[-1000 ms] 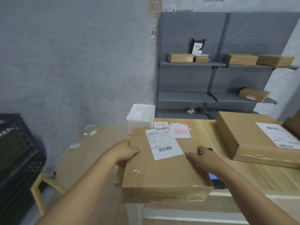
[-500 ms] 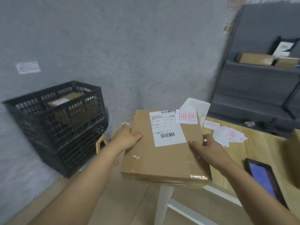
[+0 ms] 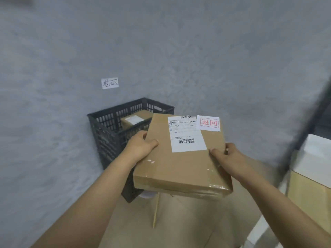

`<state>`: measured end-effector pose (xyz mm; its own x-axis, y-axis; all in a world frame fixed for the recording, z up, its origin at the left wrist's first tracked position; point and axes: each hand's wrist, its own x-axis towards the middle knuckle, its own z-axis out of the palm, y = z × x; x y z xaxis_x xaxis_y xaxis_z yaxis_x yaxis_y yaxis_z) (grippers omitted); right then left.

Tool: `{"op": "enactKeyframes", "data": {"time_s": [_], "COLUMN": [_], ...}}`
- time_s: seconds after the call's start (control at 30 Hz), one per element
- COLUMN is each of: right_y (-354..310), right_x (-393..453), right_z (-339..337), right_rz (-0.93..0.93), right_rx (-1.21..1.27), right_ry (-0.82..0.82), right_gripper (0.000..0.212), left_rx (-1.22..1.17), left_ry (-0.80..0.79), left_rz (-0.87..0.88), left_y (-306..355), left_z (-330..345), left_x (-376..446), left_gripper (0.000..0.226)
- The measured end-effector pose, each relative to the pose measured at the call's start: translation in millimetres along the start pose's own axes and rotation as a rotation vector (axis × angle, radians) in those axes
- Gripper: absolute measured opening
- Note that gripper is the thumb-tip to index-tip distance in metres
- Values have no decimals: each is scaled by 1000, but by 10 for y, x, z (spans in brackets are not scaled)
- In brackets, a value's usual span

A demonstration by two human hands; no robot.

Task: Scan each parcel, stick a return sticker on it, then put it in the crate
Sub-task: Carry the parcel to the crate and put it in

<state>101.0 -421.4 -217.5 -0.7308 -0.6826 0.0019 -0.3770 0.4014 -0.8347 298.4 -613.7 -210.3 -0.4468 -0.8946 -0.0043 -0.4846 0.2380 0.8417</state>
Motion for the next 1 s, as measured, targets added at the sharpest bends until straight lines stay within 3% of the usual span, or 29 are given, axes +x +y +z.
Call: {"op": "enactKeyframes", "data": {"time_s": [0.37, 1.0], "right_y": [-1128, -1912], "right_x": [1224, 4111], "right_z": [1517, 2996], "right_rz": [-8, 48], "right_rx": [85, 158], "right_ry": [-34, -156], "right_gripper": [43, 59], "left_rx": [20, 74], "left_ry": [79, 127], "left_rz": [-45, -9], "left_y": [-504, -684], "left_z": [-1325, -1942], "left_x": [1582, 4684], "left_gripper": [43, 34]}}
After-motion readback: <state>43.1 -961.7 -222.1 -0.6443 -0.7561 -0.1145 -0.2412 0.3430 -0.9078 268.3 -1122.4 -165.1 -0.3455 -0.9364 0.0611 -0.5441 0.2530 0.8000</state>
